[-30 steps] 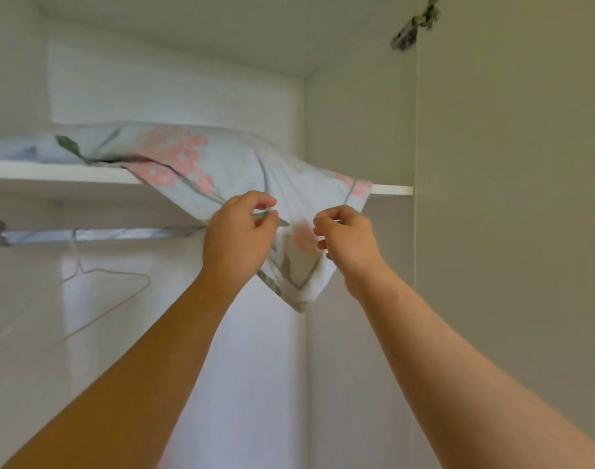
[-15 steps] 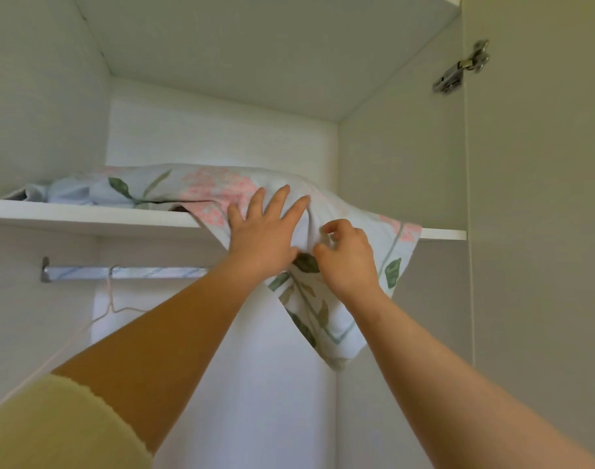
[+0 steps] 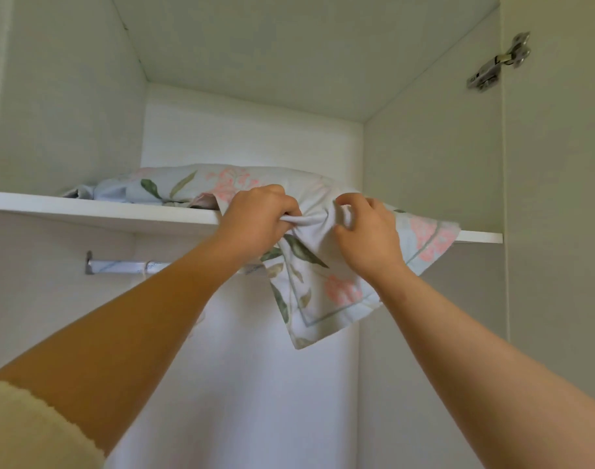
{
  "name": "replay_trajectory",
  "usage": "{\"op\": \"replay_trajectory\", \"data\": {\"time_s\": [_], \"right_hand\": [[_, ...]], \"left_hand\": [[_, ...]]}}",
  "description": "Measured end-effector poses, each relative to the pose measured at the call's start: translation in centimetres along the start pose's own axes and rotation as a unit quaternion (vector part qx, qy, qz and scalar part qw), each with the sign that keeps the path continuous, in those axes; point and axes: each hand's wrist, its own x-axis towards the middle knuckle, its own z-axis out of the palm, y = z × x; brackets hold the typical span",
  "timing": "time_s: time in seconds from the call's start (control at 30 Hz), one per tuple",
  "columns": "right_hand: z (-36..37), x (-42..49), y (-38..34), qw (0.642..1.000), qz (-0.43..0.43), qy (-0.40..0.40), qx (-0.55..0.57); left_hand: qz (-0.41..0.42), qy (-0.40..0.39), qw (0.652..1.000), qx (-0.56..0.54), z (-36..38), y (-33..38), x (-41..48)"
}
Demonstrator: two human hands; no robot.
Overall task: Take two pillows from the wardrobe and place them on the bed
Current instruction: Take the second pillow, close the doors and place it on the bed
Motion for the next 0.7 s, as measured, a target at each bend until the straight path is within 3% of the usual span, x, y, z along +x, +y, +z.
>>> {"op": "replay_trajectory", "data": {"time_s": [0.17, 0.3, 0.37, 0.43, 0.47, 0.53, 0.6, 0.7], "right_hand": [[-0.5, 0.7, -1.0, 0.988, -0.066, -0.017, -0.137], [0.1, 0.8, -2.6, 0.957, -0.227, 0.055, -0.172], [0.1, 0.7, -3.8, 0.962, -0.228, 0.058, -0.140], [0.1, 0.5, -4.6, 0.963, -0.240, 0.045, -0.116], [0.0, 0.2, -4.8, 0.962, -0.253, 0.036, -0.101], [-0.3, -0.6, -5.1, 0.958, -0.281, 0.004, -0.058], [-0.7, -1.1, -5.7, 0.948, -0.313, -0.017, -0.045], [-1.5, -1.0, -6.4, 0.930, -0.358, -0.061, -0.052]], "left_hand": [[-0.024, 0.023, 0.996, -0.085, -3.9, -1.8, -4.4], [-0.044, -0.059, 0.997, -0.015, -7.3, -2.1, -5.3], [-0.120, -0.056, 0.985, -0.110, -8.6, -1.4, -4.1], [-0.193, 0.009, 0.952, -0.236, -8.7, -1.1, -2.0], [-0.220, 0.042, 0.944, -0.242, -8.3, -1.1, -0.9], [-0.296, 0.030, 0.937, -0.180, -7.3, -1.5, 1.1], [-0.369, -0.040, 0.918, -0.140, -6.6, -2.2, 2.4], [-0.403, -0.092, 0.907, -0.081, -5.6, -3.3, 3.3]]}}
